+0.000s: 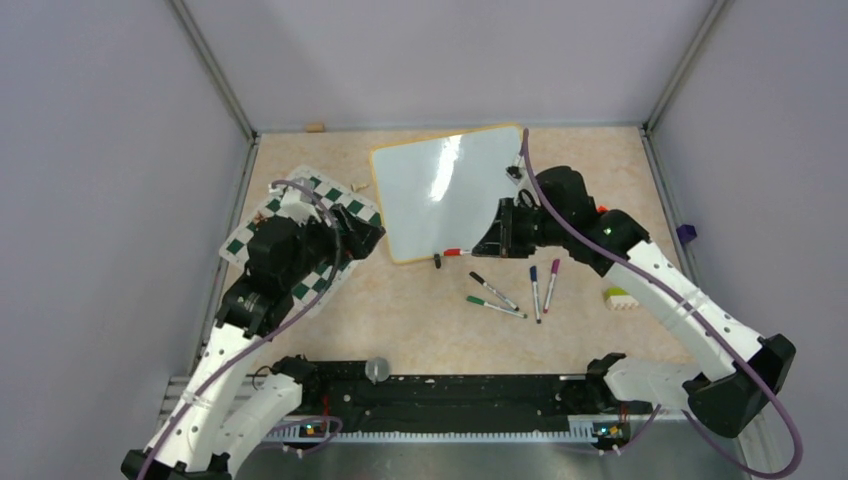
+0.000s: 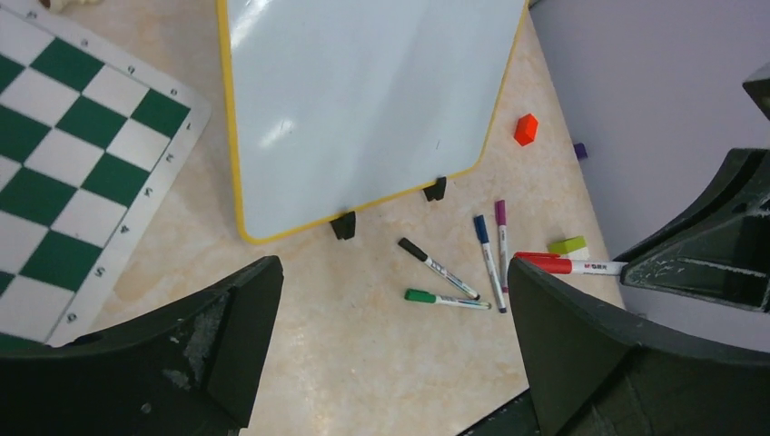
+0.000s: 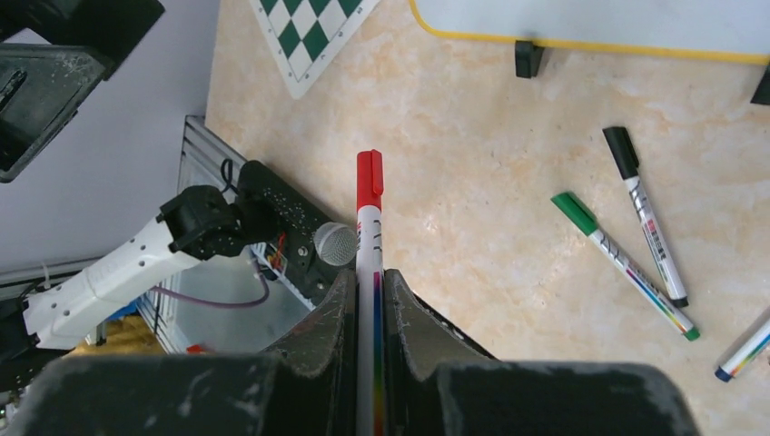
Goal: Write a sentence on the whiteboard
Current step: Pick up the pen cap from the whiteboard marker.
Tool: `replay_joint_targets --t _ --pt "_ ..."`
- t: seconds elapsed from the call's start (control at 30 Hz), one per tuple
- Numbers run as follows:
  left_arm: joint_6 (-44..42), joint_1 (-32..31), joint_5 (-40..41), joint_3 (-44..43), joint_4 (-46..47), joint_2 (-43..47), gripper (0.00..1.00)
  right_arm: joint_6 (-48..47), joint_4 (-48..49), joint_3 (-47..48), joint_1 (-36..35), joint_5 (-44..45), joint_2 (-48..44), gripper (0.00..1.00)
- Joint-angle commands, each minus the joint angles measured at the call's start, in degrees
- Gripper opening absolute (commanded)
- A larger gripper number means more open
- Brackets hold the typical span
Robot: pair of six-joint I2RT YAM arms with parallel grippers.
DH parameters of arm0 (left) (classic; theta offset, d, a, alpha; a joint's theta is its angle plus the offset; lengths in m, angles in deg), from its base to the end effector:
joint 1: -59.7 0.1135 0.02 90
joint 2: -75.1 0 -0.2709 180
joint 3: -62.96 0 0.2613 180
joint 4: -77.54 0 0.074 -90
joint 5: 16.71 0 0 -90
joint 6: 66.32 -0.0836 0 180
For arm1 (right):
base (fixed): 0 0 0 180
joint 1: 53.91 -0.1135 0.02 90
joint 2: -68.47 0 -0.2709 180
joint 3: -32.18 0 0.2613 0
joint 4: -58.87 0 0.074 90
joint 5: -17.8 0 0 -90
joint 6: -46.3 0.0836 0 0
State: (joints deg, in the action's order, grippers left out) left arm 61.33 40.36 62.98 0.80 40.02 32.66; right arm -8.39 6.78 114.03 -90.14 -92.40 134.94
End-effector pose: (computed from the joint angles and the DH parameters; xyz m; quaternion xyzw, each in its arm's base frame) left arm 0.1977 -0.0853 0.3367 -0.0758 0.8029 -0.3438 0.4811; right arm 0.2137 0.1923 0.3400 -0.0857 0.8793 0.3853 0.2666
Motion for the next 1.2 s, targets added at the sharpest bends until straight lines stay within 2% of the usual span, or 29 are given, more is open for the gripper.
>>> replay_joint_targets --t 0.0,0.07,0.2,0.3,0.53,0.63,0.77,1.17 --pt "-17.91 -2.31 -4.79 3.25 13.61 0.59 0.99 -0.15 -5.05 3.33 0.11 1.83 -0.58 0.0" --pt "-25.76 -4.74 -7.13 1.89 13.43 -1.21 0.99 0.22 -5.96 4.31 0.1 2.39 -0.16 0.0" --pt "-38.79 -10.45 -5.99 -2.85 9.45 -7.21 0.99 1.22 -6.46 6.75 0.1 5.41 0.35 0.0" --pt "-45.41 -13.39 -5.97 -4.99 9.27 -11.18 0.99 0.35 -6.29 9.3 0.1 5.25 1.46 0.0" --pt "-55.78 -18.75 -4.5 -6.73 12.11 -16.05 0.98 -0.95 -5.71 14.63 0.1 -3.4 7.44 0.0" --pt "-59.49 -19.3 -8.21 -7.01 12.54 -17.07 0.94 -0.32 -4.8 15.32 0.1 -5.87 8.43 0.0" --pt "-68.95 -19.88 -16.8 -6.89 10.62 -17.82 0.81 0.17 -4.43 15.79 0.1 -6.73 9.02 0.0" --pt "-68.77 -20.14 -20.25 -7.41 13.13 -20.74 0.76 1.28 -2.26 15.76 0.1 -10.06 10.97 0.0"
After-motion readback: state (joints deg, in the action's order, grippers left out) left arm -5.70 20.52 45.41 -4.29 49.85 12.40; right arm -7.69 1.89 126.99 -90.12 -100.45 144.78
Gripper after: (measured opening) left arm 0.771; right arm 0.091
